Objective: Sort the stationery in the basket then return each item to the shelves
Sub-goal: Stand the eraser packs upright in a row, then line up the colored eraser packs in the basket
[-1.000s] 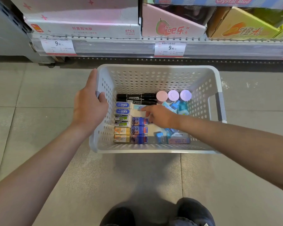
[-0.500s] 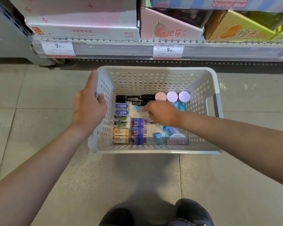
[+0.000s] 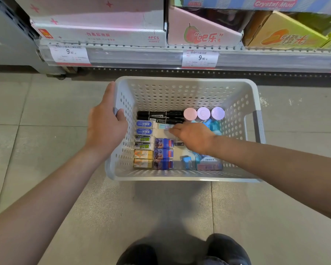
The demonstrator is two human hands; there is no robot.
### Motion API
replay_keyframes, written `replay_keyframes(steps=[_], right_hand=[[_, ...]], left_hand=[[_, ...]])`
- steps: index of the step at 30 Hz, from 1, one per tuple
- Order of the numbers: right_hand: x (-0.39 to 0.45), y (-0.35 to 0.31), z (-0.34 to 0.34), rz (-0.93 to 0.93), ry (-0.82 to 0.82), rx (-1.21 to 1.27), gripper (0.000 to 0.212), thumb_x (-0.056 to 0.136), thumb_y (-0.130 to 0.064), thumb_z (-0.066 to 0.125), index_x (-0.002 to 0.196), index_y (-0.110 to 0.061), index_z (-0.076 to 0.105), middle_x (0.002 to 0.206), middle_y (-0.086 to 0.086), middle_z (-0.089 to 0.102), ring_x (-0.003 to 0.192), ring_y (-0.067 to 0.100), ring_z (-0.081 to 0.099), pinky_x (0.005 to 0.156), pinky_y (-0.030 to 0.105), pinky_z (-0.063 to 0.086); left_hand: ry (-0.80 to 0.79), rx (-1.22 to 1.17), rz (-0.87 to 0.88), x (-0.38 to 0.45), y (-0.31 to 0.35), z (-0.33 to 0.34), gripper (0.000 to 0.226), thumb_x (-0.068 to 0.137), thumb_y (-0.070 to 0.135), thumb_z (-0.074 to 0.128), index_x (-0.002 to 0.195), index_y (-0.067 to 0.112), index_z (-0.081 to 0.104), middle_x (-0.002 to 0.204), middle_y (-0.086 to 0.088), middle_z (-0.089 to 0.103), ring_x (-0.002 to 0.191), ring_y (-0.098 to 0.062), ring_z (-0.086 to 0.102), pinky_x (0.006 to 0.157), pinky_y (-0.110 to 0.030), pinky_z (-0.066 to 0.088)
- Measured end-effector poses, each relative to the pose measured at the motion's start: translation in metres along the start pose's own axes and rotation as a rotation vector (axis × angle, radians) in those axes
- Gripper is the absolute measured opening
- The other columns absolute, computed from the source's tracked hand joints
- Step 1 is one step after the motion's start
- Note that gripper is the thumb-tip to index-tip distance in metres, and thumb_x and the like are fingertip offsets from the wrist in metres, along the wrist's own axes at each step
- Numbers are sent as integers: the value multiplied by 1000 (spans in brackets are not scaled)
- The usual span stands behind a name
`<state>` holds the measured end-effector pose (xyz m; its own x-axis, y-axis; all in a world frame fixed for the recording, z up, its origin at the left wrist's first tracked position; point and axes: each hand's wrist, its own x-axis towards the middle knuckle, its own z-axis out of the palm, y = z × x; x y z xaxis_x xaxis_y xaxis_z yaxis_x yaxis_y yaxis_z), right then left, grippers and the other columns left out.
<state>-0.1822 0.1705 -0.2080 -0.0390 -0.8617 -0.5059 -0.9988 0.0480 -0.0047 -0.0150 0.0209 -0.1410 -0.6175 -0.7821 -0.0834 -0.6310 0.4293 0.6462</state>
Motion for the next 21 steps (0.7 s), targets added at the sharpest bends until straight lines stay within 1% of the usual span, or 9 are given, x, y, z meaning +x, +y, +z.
replay_keyframes(steps=[2, 4, 7, 9, 11, 13, 16, 18, 21], right_hand=[[1, 0, -4, -26, -48, 21, 70, 90, 5, 42, 151, -17, 15, 154, 3, 26, 124, 29, 44, 71, 36, 47], [2, -1, -3, -56, -90, 13, 69, 92, 3, 40, 151, -16, 9, 158, 3, 15, 131, 30, 38, 77, 39, 50], [5, -2, -1, -63, -80, -11, 63, 94, 0, 40, 150, -12, 14, 155, 6, 24, 129, 30, 41, 80, 41, 52], [5, -1, -1, -77, -73, -46, 61, 94, -1, 40, 149, -11, 16, 152, 7, 31, 124, 30, 45, 77, 37, 52], [2, 2, -1, -85, -82, -71, 61, 94, 0, 39, 149, -11, 16, 145, 10, 41, 120, 28, 47, 69, 33, 43], [-3, 4, 0, -82, -100, -82, 61, 94, 0, 40, 149, -11, 17, 135, 11, 49, 116, 28, 49, 66, 33, 39], [-8, 8, 5, -73, -131, -83, 62, 92, 2, 43, 148, -14, 21, 132, 9, 52, 117, 27, 48, 66, 33, 41], [-8, 10, 8, -63, -146, -43, 65, 90, 3, 45, 148, -16, 22, 133, 7, 52, 116, 27, 50, 66, 33, 42], [-4, 10, 8, -29, -64, -1, 67, 86, 6, 46, 146, -18, 27, 131, 6, 54, 112, 28, 52, 62, 34, 44]], left_hand=[[-1, 1, 8, 0, 0, 0, 63, 95, 6, 46, 151, 22, 21, 79, -23, 56, 53, -23, 47, 55, -49, 50], [-9, -8, 8, 0, 0, 0, 63, 95, 6, 46, 151, 23, 21, 82, -25, 57, 54, -25, 48, 55, -51, 50], [-13, -8, 7, 0, 0, 0, 63, 95, 7, 46, 151, 24, 20, 82, -24, 57, 55, -27, 49, 55, -52, 51], [-11, -7, 10, 0, 0, 0, 63, 95, 8, 46, 151, 24, 20, 84, -24, 58, 57, -31, 53, 56, -53, 52], [-10, -7, 11, 0, 0, 0, 63, 95, 7, 47, 151, 23, 20, 84, -24, 58, 59, -34, 55, 56, -53, 52], [-10, -7, 10, 0, 1, -1, 63, 96, 7, 47, 151, 23, 20, 84, -23, 58, 59, -33, 55, 56, -53, 53], [-13, -9, 9, -1, 2, -1, 63, 96, 7, 47, 151, 22, 20, 84, -24, 58, 60, -33, 56, 56, -51, 53], [-15, -5, 8, -1, 2, -1, 63, 96, 7, 46, 151, 22, 20, 81, -23, 57, 56, -30, 53, 55, -51, 52], [-18, -14, -11, -1, 2, 0, 64, 96, 7, 46, 151, 23, 18, 81, -23, 57, 54, -28, 51, 54, -53, 53]])
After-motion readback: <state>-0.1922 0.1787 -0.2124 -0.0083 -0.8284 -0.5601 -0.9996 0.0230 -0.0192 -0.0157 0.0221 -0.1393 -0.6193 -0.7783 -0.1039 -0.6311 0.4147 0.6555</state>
